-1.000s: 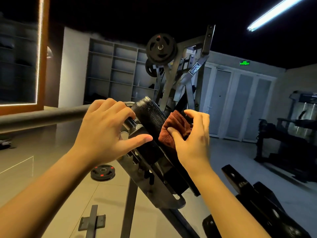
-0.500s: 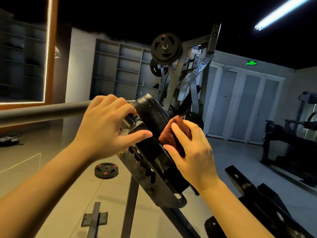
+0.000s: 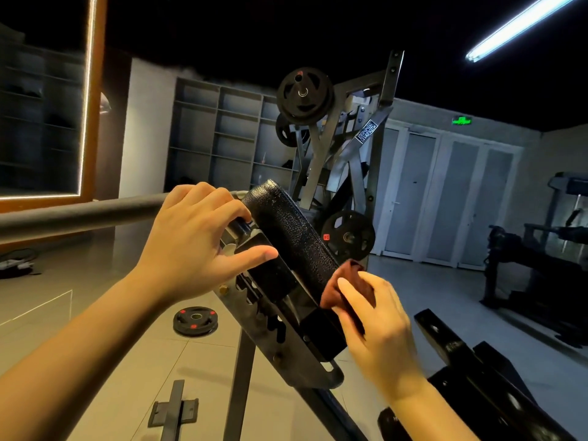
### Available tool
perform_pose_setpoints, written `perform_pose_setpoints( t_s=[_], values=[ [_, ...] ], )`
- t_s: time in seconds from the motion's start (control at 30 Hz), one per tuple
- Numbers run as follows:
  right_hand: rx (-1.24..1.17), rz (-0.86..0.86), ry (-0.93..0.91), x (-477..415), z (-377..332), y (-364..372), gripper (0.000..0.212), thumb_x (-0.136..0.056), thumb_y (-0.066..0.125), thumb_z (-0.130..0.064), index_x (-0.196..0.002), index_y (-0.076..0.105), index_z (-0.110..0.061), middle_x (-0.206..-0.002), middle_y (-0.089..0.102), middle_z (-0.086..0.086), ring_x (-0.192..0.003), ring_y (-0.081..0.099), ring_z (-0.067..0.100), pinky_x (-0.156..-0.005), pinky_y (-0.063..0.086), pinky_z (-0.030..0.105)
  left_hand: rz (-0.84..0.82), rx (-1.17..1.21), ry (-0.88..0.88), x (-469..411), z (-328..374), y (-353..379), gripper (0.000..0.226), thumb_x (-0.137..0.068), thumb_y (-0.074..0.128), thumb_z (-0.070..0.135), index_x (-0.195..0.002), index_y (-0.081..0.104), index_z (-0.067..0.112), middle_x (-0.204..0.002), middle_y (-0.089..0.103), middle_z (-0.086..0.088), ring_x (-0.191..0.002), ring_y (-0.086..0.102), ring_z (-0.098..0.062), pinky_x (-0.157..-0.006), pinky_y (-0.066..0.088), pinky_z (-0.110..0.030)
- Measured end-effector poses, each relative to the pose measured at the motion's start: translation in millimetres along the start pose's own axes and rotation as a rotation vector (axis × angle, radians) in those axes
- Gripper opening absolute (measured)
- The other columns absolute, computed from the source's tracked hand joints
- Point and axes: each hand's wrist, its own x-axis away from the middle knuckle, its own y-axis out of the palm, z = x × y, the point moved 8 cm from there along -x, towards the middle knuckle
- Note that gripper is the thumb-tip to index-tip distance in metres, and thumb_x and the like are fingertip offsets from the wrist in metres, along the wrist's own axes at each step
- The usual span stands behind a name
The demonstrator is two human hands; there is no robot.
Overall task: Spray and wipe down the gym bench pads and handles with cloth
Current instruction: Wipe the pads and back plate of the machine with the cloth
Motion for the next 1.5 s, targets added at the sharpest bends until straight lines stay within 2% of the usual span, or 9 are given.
perform_pose_setpoints(
  t_s=[0.1,0.23,0.37,0.53,0.7,0.87,1.03,1.2,1.5],
  values=[
    [-0.070,0.041,-0.131,-81,-38,9,0.037,-0.090,0.075,-0.013,-0.127,0.068,-0.008,-0.127,0.064,0.015,-0.120,0.058,0.027,-0.103,0.050,0.032,-0.014,0.010,-0.001,0,0,-1,0.072,-0.089,0.031,0.087,-0.103,0.068,0.026,-0.102,0.063,0.008,-0.100,0.052,-0.017,-0.093,0.037,-0.039],
    [-0.053,-0.025,-0.198,-131,-54,19,0.039,-0.092,0.072,-0.013,-0.131,0.066,-0.008,-0.128,0.062,0.016,-0.120,0.057,0.029,-0.103,0.050,0.035,-0.033,0.020,-0.005,0,-2,0,0.072,-0.088,0.032,0.087,-0.104,0.068,0.027,-0.104,0.063,0.009,-0.101,0.052,-0.017,-0.094,0.040,-0.041],
    [0.001,-0.078,-0.169,-44,-15,5,0.038,-0.094,0.068,-0.020,-0.131,0.068,-0.008,-0.130,0.063,0.015,-0.120,0.059,0.028,-0.101,0.055,0.036,-0.022,0.017,0.005,1,-3,0,0.074,-0.089,0.031,0.087,-0.106,0.068,0.026,-0.106,0.064,0.007,-0.103,0.054,-0.018,-0.096,0.040,-0.042],
    [0.090,-0.173,-0.037,37,29,-10,0.047,-0.087,0.064,-0.031,-0.129,0.068,-0.009,-0.126,0.064,0.012,-0.112,0.064,0.030,-0.080,0.064,0.047,-0.015,0.001,0.007,1,-1,2,0.074,-0.089,0.029,0.088,-0.105,0.068,0.026,-0.104,0.063,0.007,-0.103,0.053,-0.019,-0.096,0.038,-0.043],
    [-0.017,-0.058,-0.161,-64,-25,2,0.033,-0.090,0.074,-0.018,-0.121,0.071,-0.009,-0.123,0.065,0.015,-0.114,0.060,0.027,-0.098,0.055,0.033,-0.029,0.010,0.000,1,0,1,0.074,-0.088,0.031,0.088,-0.107,0.068,0.026,-0.104,0.062,0.008,-0.101,0.051,-0.017,-0.093,0.038,-0.041],
    [-0.031,-0.055,-0.235,-154,-67,18,0.033,-0.091,0.074,-0.014,-0.124,0.069,-0.009,-0.122,0.064,0.015,-0.113,0.059,0.029,-0.096,0.055,0.040,-0.032,0.024,-0.001,0,0,-2,0.074,-0.088,0.031,0.088,-0.105,0.069,0.026,-0.103,0.063,0.008,-0.099,0.052,-0.016,-0.092,0.040,-0.038],
    [-0.037,-0.094,-0.171,-57,-19,1,0.035,-0.093,0.070,-0.020,-0.126,0.070,-0.008,-0.127,0.065,0.014,-0.116,0.061,0.028,-0.101,0.054,0.035,-0.022,0.016,0.011,2,-1,0,0.077,-0.089,0.031,0.087,-0.108,0.070,0.024,-0.107,0.066,0.005,-0.103,0.055,-0.019,-0.095,0.041,-0.042],
    [0.043,-0.197,-0.021,35,33,-12,0.045,-0.087,0.067,-0.029,-0.127,0.068,-0.009,-0.125,0.064,0.013,-0.112,0.065,0.031,-0.081,0.063,0.046,-0.019,0.004,0.003,2,1,1,0.077,-0.089,0.029,0.087,-0.107,0.069,0.024,-0.106,0.065,0.005,-0.103,0.054,-0.020,-0.095,0.038,-0.041],
    [-0.048,-0.013,-0.179,-150,-71,17,0.030,-0.091,0.074,-0.016,-0.120,0.070,-0.012,-0.118,0.063,0.013,-0.109,0.060,0.028,-0.091,0.058,0.041,-0.064,0.033,-0.031,2,1,-2,0.073,-0.088,0.030,0.089,-0.106,0.068,0.029,-0.106,0.064,0.009,-0.103,0.053,-0.015,-0.097,0.039,-0.040]
  ],
)
